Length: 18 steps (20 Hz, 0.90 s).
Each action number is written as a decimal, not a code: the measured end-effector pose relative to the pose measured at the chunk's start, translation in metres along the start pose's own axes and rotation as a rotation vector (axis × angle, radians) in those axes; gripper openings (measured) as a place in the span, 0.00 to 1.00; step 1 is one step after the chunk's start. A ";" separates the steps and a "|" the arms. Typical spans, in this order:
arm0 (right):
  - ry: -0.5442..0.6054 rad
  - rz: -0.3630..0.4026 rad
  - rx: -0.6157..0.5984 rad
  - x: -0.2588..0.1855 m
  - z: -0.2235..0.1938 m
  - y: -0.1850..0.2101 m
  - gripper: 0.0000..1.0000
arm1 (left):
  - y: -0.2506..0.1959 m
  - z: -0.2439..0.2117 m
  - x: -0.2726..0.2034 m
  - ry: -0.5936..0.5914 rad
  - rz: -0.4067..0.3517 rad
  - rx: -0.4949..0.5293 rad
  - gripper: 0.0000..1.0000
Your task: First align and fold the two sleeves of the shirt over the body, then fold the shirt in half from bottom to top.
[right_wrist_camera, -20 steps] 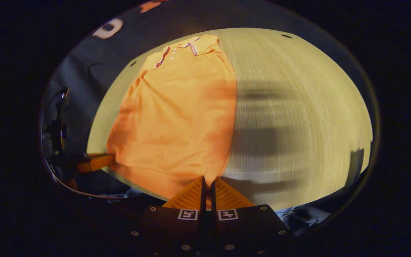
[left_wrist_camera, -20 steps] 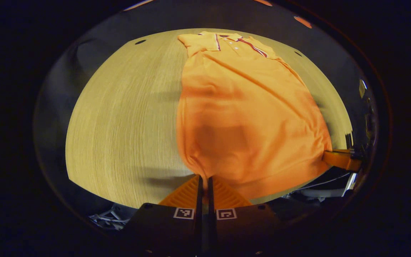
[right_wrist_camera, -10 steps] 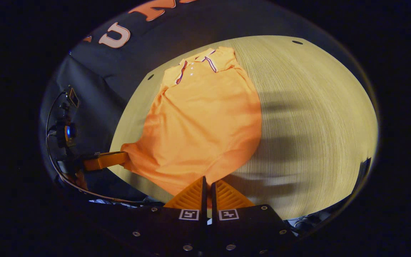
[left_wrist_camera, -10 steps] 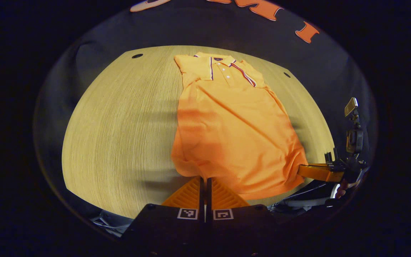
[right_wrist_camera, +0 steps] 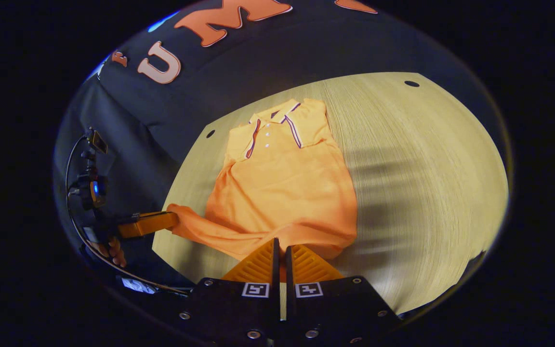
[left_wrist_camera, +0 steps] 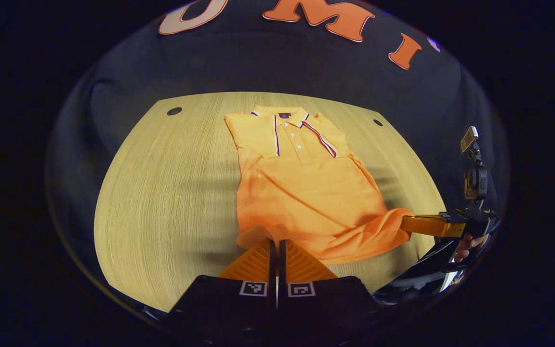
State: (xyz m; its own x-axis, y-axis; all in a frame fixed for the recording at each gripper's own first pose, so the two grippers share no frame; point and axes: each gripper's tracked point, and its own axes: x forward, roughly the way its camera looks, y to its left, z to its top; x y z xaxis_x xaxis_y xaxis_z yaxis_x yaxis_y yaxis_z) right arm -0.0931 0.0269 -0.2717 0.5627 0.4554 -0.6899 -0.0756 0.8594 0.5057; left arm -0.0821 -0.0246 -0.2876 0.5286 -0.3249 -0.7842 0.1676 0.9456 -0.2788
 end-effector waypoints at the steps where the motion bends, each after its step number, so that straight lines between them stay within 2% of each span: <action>1: -0.008 -0.005 0.004 0.001 0.008 0.000 0.06 | 0.002 0.008 0.000 -0.006 -0.001 0.005 0.01; 10: -0.109 -0.043 -0.063 0.011 0.110 0.009 0.05 | 0.018 0.107 0.022 -0.100 0.007 0.047 0.01; 18: -0.128 -0.099 -0.111 0.040 0.182 0.011 0.06 | 0.040 0.177 0.061 -0.121 -0.014 0.076 0.01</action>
State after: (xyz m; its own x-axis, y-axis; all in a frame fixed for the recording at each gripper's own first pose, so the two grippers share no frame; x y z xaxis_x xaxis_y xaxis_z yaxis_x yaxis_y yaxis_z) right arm 0.0782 0.0127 -0.1995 0.6713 0.3404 -0.6584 -0.1009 0.9220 0.3738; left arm 0.1041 -0.0038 -0.2487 0.6217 -0.3380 -0.7066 0.2354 0.9410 -0.2430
